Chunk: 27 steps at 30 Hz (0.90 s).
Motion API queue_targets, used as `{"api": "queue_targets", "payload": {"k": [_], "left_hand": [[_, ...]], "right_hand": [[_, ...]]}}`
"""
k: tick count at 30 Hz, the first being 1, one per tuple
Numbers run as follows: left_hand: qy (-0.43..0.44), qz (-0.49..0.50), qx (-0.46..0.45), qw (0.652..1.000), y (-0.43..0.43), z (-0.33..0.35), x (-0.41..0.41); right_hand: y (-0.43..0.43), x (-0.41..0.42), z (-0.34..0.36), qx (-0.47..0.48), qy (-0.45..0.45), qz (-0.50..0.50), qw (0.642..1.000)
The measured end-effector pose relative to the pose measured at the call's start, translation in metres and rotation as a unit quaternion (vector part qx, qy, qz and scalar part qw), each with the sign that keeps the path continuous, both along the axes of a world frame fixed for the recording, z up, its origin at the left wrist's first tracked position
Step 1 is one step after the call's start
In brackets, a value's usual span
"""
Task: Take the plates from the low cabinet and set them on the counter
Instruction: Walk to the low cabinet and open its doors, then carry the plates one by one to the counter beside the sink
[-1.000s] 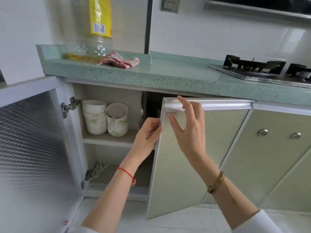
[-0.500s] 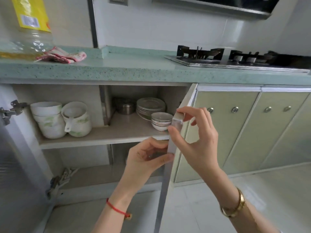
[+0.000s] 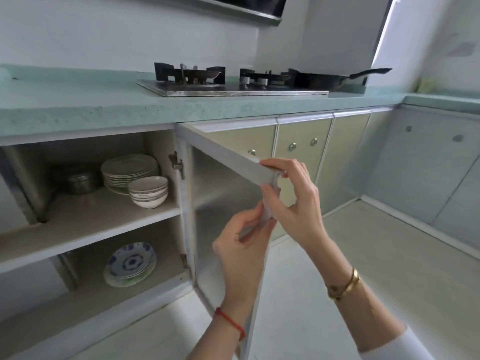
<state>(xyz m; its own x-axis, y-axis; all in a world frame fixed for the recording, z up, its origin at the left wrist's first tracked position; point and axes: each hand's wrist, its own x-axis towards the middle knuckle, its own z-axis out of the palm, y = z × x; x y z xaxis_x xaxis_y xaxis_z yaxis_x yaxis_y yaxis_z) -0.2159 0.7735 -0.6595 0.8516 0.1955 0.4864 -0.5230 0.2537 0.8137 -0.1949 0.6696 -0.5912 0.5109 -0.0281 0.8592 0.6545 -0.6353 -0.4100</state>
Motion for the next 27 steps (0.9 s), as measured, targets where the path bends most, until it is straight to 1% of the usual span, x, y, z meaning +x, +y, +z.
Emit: {"api": "queue_targets", "payload": {"k": [3,9,11,14,15,17,18,20,21,22,23,24,25,27], "left_hand": [[-0.028,0.037,0.016,0.999,-0.024,0.000,0.006],[-0.082,0.112,0.090,0.986,-0.036,-0.001,0.016],[-0.082,0.111,0.101,0.985,-0.034,0.001,0.015],[-0.070,0.067,0.116,0.989,-0.025,0.004,0.012],[-0.073,0.052,0.142,0.986,-0.021,0.005,0.012],[-0.084,0.021,0.233,0.969,-0.006,0.009,0.014],[-0.081,-0.010,0.290,0.954,0.002,0.012,0.013],[-0.048,-0.088,0.391,0.915,0.026,0.021,0.015],[-0.031,-0.120,0.421,0.899,0.040,0.025,0.019],[-0.026,-0.131,0.436,0.890,0.057,0.028,0.025],[-0.032,-0.119,0.442,0.888,0.077,0.031,0.032],[-0.039,-0.094,0.444,0.890,0.097,0.035,0.041],[-0.025,-0.062,0.447,0.892,0.119,0.035,0.051],[0.059,0.012,0.439,0.896,0.165,0.022,0.070]], "right_hand": [[-0.019,0.008,0.001,-0.014,0.002,-0.024,1.000],[-0.034,0.012,0.008,-0.046,0.018,-0.025,0.998],[-0.034,0.009,0.013,-0.061,0.021,-0.036,0.997],[-0.024,0.002,0.024,-0.063,0.002,-0.087,0.994],[-0.019,0.000,0.029,-0.067,-0.018,-0.098,0.993],[-0.003,-0.003,0.036,-0.080,-0.068,-0.088,0.991],[0.005,-0.004,0.039,-0.086,-0.089,-0.072,0.990],[0.027,-0.003,0.039,-0.085,-0.109,-0.026,0.990],[0.039,-0.001,0.036,-0.080,-0.099,-0.001,0.992],[0.052,0.001,0.031,-0.075,-0.077,0.027,0.994],[0.065,0.005,0.025,-0.067,-0.047,0.052,0.995],[0.076,0.010,0.020,-0.059,-0.017,0.071,0.996],[0.087,0.017,0.012,-0.053,0.010,0.086,0.995],[0.110,0.038,-0.009,-0.037,0.063,0.117,0.990]]}}
